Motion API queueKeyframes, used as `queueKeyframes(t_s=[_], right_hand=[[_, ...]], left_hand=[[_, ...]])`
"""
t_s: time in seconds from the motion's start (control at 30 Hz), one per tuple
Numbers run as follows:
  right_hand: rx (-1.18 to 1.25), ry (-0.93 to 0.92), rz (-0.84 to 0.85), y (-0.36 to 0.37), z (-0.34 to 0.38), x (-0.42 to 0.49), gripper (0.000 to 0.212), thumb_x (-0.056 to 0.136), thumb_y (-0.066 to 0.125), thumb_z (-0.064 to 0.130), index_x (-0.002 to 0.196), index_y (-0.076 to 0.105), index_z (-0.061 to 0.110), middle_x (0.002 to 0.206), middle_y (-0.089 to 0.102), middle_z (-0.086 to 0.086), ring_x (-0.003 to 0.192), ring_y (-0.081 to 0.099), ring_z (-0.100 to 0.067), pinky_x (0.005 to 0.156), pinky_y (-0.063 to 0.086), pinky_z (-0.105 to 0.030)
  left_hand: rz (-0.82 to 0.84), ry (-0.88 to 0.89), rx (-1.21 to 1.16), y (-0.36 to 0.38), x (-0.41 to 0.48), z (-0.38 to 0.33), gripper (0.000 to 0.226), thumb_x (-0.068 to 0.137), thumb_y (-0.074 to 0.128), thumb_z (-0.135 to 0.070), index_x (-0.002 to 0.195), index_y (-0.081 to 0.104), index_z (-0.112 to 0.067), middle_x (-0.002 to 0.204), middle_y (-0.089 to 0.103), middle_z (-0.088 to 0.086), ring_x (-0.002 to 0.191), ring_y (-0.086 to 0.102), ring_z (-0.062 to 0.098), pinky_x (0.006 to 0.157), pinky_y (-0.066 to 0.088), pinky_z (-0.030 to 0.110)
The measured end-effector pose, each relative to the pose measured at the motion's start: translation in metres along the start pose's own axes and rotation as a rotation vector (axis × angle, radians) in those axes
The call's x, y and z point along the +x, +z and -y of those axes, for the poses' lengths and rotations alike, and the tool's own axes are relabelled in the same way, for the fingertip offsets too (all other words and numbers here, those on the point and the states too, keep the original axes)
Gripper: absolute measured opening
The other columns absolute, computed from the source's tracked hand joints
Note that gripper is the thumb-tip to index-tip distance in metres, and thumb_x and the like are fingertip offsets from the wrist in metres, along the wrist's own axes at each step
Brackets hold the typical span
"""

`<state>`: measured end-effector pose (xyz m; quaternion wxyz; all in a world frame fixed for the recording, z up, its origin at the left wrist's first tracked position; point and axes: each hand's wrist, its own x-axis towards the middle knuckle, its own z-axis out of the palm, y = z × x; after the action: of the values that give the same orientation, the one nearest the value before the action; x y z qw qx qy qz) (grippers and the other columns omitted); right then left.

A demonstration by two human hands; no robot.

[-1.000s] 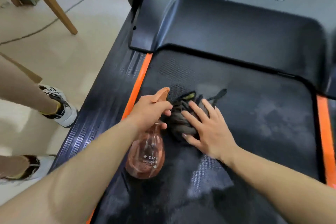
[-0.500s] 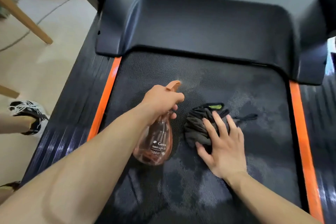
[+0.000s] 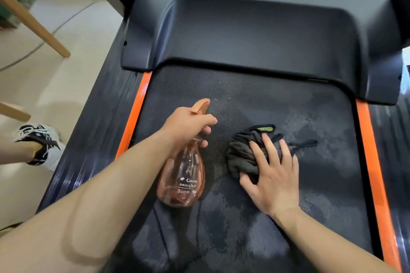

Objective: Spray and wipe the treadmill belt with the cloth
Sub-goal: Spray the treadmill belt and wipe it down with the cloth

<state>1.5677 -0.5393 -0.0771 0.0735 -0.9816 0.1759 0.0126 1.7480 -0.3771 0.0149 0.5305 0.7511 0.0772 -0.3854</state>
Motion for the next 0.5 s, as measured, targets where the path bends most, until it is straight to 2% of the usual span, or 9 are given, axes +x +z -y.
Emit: queueKeyframes(t_s=[0.07,0.13,0.2,0.27,0.33,0.4,0.47,0.5], right_hand=[[0.036,0.091,0.03,-0.005,0.021,0.028,0.078,0.084,0.039,0.067,0.152,0.044,0.028,0.167,0.027,-0.005,0.15,0.022,-0.044,0.114,0.027,-0.066],[0.078,0.12,0.132,-0.013,0.037,0.077,0.083,0.087,0.036,0.075,0.159,0.027,0.035,0.171,0.01,0.0,0.155,0.006,-0.039,0.121,0.014,-0.062],[0.096,0.1,0.201,-0.021,0.052,0.132,0.093,0.083,0.03,0.086,0.161,0.013,0.038,0.172,-0.003,0.003,0.156,-0.007,-0.036,0.124,0.005,-0.059],[0.077,0.028,0.228,-0.022,0.075,0.166,0.101,0.078,0.023,0.093,0.161,0.008,0.038,0.172,-0.006,0.003,0.156,-0.013,-0.035,0.124,0.001,-0.059],[0.039,-0.176,0.222,-0.015,0.104,0.159,0.102,0.075,0.021,0.095,0.161,0.014,0.039,0.172,0.001,0.001,0.156,-0.008,-0.036,0.124,0.002,-0.059],[0.021,-0.451,0.168,-0.002,0.117,0.128,0.098,0.076,0.025,0.091,0.158,0.026,0.038,0.17,0.015,-0.001,0.156,0.004,-0.038,0.123,0.009,-0.061],[-0.03,-0.541,0.134,0.006,0.103,0.119,0.093,0.078,0.031,0.089,0.156,0.03,0.038,0.169,0.021,0.001,0.155,0.014,-0.036,0.122,0.011,-0.059],[-0.066,-0.504,0.094,0.006,0.093,0.126,0.092,0.079,0.031,0.089,0.155,0.031,0.038,0.168,0.023,0.001,0.154,0.017,-0.035,0.122,0.012,-0.058]], left_hand=[[-0.027,-0.001,-0.04,-0.013,-0.004,-0.001,0.042,0.079,0.078,-0.026,0.12,0.069,-0.025,0.089,0.07,0.01,0.064,0.065,0.029,0.069,0.055,0.036],[-0.072,0.0,-0.066,-0.024,-0.008,0.0,0.05,0.07,0.077,-0.029,0.119,0.069,-0.018,0.09,0.07,0.01,0.071,0.066,0.03,0.073,0.055,0.042],[-0.114,-0.012,-0.084,-0.034,-0.011,0.002,0.045,0.073,0.079,-0.027,0.115,0.07,-0.012,0.091,0.069,0.012,0.072,0.064,0.03,0.072,0.055,0.041],[-0.143,-0.014,-0.105,-0.043,-0.013,0.003,0.026,0.087,0.075,-0.02,0.111,0.07,-0.012,0.093,0.067,0.014,0.075,0.062,0.028,0.066,0.056,0.036],[-0.155,-0.007,-0.128,-0.047,-0.014,0.006,0.009,0.091,0.071,-0.014,0.1,0.071,-0.012,0.092,0.064,0.014,0.078,0.061,0.025,0.061,0.055,0.032],[-0.168,0.006,-0.116,-0.049,-0.014,0.008,0.004,0.09,0.071,-0.013,0.092,0.072,-0.009,0.091,0.065,0.014,0.079,0.061,0.025,0.062,0.053,0.032],[-0.158,0.016,-0.116,-0.048,-0.016,0.01,0.004,0.091,0.072,-0.013,0.091,0.071,-0.009,0.092,0.065,0.015,0.081,0.061,0.027,0.06,0.053,0.031],[-0.149,0.023,-0.125,-0.048,-0.017,0.011,0.003,0.092,0.071,-0.013,0.094,0.071,-0.012,0.092,0.065,0.014,0.082,0.062,0.027,0.058,0.053,0.031]])
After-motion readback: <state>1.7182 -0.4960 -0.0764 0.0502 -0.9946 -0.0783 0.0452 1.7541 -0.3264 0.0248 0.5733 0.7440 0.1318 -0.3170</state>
